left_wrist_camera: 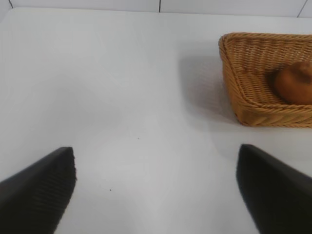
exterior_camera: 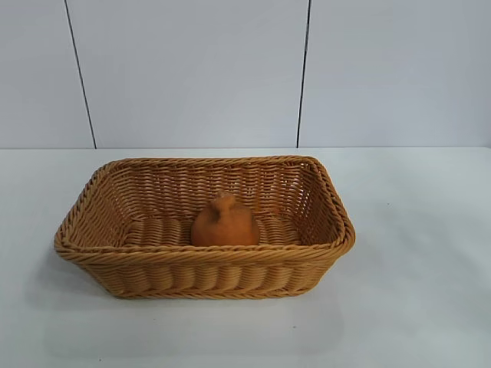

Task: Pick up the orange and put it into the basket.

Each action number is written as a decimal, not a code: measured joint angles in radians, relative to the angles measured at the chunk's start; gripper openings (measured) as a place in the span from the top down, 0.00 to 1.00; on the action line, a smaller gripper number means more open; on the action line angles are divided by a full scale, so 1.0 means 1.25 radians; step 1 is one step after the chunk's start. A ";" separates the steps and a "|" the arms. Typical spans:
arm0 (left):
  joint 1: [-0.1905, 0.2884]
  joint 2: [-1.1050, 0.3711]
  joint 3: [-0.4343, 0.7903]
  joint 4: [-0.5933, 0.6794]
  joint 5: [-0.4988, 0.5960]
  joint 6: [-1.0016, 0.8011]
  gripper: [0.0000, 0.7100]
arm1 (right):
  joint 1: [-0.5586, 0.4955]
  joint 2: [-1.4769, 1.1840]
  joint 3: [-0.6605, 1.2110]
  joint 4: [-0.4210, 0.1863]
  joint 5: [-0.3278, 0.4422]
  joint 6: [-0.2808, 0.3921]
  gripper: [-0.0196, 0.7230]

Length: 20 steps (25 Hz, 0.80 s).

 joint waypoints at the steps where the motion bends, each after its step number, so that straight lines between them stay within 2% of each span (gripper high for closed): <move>1: 0.000 0.000 0.000 0.000 0.000 0.000 0.10 | 0.000 -0.042 0.027 0.000 0.000 0.000 0.04; 5: 0.000 0.000 0.000 0.000 0.000 0.000 0.10 | 0.000 -0.200 0.144 0.001 -0.021 -0.007 0.04; 11: 0.000 0.000 0.000 0.000 0.000 0.000 0.10 | 0.000 -0.485 0.288 0.001 -0.129 -0.010 0.04; 20: 0.000 0.000 0.000 0.000 0.000 0.000 0.10 | 0.000 -0.824 0.302 0.004 -0.158 -0.011 0.04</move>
